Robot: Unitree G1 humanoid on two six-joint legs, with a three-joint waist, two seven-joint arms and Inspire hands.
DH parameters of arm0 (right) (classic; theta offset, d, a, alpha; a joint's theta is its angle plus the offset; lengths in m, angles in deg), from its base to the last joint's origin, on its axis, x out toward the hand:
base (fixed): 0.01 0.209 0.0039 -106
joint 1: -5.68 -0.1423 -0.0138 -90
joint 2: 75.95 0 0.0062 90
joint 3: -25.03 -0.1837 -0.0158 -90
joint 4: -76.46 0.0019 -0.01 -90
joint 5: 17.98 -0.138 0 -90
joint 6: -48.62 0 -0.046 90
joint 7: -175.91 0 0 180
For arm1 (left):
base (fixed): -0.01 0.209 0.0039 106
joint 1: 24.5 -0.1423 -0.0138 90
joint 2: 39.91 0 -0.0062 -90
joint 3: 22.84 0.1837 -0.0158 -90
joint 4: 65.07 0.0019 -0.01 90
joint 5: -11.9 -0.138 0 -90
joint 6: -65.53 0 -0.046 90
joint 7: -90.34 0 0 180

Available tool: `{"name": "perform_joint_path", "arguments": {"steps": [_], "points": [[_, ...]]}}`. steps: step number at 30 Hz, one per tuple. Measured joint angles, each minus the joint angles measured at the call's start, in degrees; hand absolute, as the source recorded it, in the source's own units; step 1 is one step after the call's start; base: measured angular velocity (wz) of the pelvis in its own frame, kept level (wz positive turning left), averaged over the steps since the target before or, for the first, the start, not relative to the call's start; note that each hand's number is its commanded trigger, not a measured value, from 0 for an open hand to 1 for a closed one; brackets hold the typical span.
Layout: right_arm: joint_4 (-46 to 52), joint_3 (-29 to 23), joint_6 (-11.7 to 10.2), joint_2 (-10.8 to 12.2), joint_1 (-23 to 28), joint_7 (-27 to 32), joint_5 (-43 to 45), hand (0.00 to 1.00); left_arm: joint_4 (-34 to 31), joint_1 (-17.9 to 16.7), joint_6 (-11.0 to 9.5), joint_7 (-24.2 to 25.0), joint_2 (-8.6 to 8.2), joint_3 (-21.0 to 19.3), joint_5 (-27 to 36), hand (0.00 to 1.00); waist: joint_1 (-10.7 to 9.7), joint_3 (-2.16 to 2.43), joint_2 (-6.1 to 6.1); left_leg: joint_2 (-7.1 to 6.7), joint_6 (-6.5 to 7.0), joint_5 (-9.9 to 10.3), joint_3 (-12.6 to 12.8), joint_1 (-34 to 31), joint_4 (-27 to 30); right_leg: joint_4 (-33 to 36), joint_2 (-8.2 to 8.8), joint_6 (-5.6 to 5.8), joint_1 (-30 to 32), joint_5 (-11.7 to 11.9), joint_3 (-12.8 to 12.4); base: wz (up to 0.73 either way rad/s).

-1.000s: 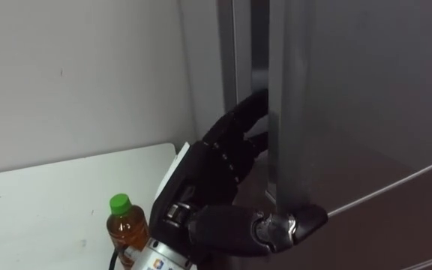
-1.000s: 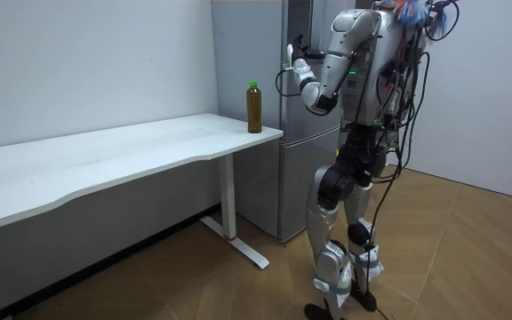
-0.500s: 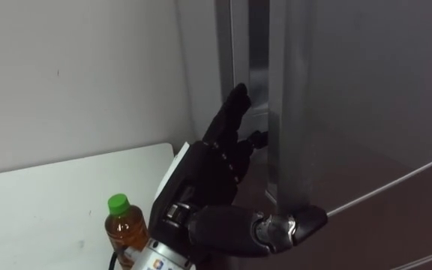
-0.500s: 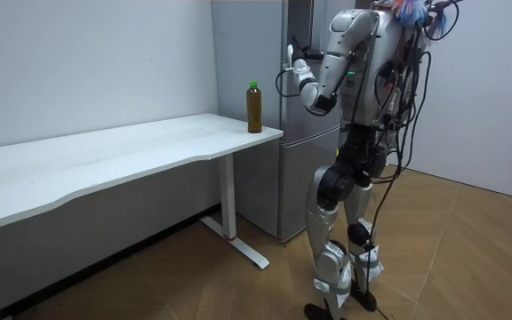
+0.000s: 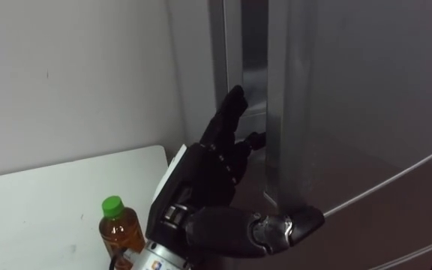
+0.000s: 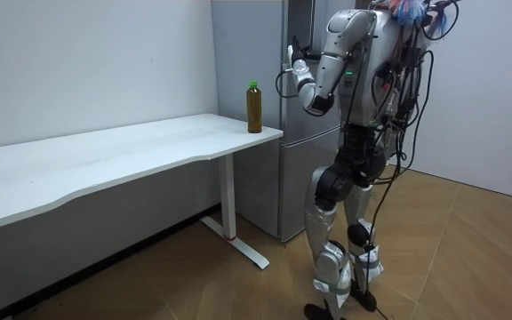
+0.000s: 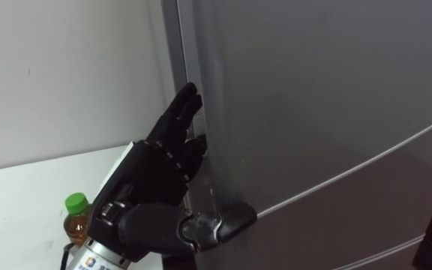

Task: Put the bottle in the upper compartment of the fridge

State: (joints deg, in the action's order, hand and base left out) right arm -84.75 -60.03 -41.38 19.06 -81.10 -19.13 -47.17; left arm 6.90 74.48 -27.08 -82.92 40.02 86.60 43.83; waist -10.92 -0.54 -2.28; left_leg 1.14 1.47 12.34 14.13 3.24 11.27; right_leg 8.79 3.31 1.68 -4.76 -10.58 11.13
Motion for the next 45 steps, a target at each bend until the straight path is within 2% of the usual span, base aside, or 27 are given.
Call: {"name": "perform_joint_path", "arguments": {"steps": [13, 26, 33, 36, 40, 42, 45], "points": [[0.5, 0.0, 0.0, -0.1, 0.1, -0.1, 0.0, 0.0, 0.7, 0.0, -0.2, 0.0, -0.01, 0.1, 0.2, 0.0, -1.4, 0.26, -0.54, -0.01, 0.38, 0.2, 0.4, 0.2, 0.0, 0.0, 0.0, 0.39, -0.1, 1.3, -0.3, -0.01], [1.4, 0.0, 0.1, -0.2, 0.1, -0.1, -0.1, 0.0, 0.8, 0.0, 0.1, 0.0, -0.02, 2.0, 2.3, 0.0, -1.6, -0.16, -1.43, 0.0, 1.4, 0.4, 1.9, 0.2, 0.3, -0.1, 0.25, 0.99, 0.1, 2.8, -1.7, -0.06], [1.6, 0.1, 0.0, -0.4, 0.0, -0.1, -0.2, 0.0, 0.6, 0.0, -0.1, 0.0, -0.05, 4.2, 2.9, 0.0, -1.8, -0.08, -1.62, -0.07, 1.89, 0.3, 3.3, 0.2, 0.3, 0.0, 0.43, 1.21, 0.7, 3.4, -2.7, -0.11], [1.9, 0.1, 0.0, -0.4, 0.0, -0.1, -0.3, 0.0, 0.7, 0.1, -0.1, 0.0, -0.22, 5.5, 4.0, 0.0, -3.1, -0.11, -1.58, -0.05, 1.97, 0.3, 4.0, 0.4, 0.3, 0.0, 0.44, 1.22, 0.9, 3.6, -3.2, -0.13], [1.9, 0.1, -0.4, -0.5, 0.0, -0.1, -1.9, 0.0, 0.7, 2.4, 0.3, 0.8, -0.53, 9.3, 5.4, 0.0, -5.4, -0.1, -1.77, 0.18, 1.95, 0.3, 5.1, 0.8, 0.1, 0.0, 0.27, 1.1, 1.0, 3.7, -3.7, -0.15], [1.9, 0.1, -0.4, -0.5, 0.0, -0.1, -2.5, 0.0, 0.9, 3.4, 1.0, 2.1, -0.63, 11.3, 5.8, 0.0, -6.2, -0.13, -1.8, 0.29, 1.85, 0.3, 5.6, 1.3, -0.1, 0.1, 0.1, 1.05, 1.0, 3.7, -4.1, -0.2], [2.0, 0.5, -0.4, -0.5, 0.1, -0.1, -4.7, 0.0, 1.4, 4.9, 3.2, 5.7, -0.61, 14.0, 5.7, 0.0, -7.0, -0.15, -1.8, 0.37, 1.58, 0.3, 6.5, 1.4, -0.5, 0.0, -0.07, 0.91, 1.8, 3.7, -4.7, -0.21]]}}
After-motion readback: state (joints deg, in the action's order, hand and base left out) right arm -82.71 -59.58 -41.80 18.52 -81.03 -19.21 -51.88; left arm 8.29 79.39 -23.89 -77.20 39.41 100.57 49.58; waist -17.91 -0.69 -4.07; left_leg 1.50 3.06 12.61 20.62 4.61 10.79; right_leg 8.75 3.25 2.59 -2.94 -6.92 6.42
